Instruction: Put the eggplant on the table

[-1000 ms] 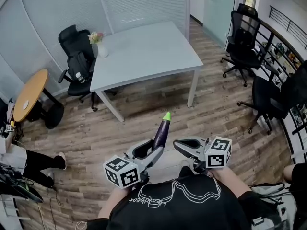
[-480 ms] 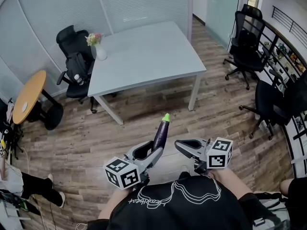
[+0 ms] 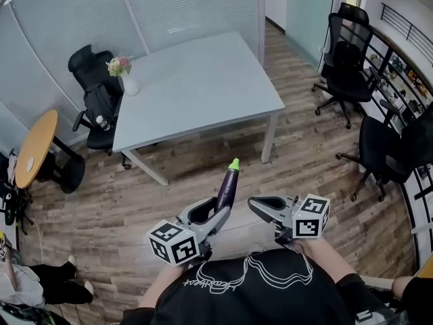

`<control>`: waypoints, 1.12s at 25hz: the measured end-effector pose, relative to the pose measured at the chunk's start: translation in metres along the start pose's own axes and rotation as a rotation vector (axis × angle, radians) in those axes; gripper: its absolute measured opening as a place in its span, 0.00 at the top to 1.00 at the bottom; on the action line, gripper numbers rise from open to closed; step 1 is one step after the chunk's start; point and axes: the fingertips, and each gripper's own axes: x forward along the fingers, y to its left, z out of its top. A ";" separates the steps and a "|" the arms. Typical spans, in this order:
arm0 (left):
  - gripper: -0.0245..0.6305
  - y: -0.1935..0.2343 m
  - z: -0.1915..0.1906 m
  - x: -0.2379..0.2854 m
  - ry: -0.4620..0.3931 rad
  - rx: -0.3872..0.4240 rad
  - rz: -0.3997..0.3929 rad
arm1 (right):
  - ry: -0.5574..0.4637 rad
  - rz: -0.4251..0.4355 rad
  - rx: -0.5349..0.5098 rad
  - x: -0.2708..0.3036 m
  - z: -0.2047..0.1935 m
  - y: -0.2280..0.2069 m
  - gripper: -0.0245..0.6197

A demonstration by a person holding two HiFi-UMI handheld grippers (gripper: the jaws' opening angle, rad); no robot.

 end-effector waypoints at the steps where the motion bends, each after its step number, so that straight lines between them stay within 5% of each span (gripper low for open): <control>1: 0.66 0.001 0.004 0.011 0.000 0.001 -0.002 | -0.006 -0.005 0.001 -0.004 0.005 -0.009 0.95; 18: 0.66 0.006 0.048 0.151 0.000 0.044 -0.023 | -0.060 -0.103 -0.002 -0.072 0.066 -0.131 0.95; 28: 0.66 0.070 0.077 0.158 -0.030 0.034 0.007 | -0.029 -0.074 -0.019 -0.016 0.086 -0.168 0.95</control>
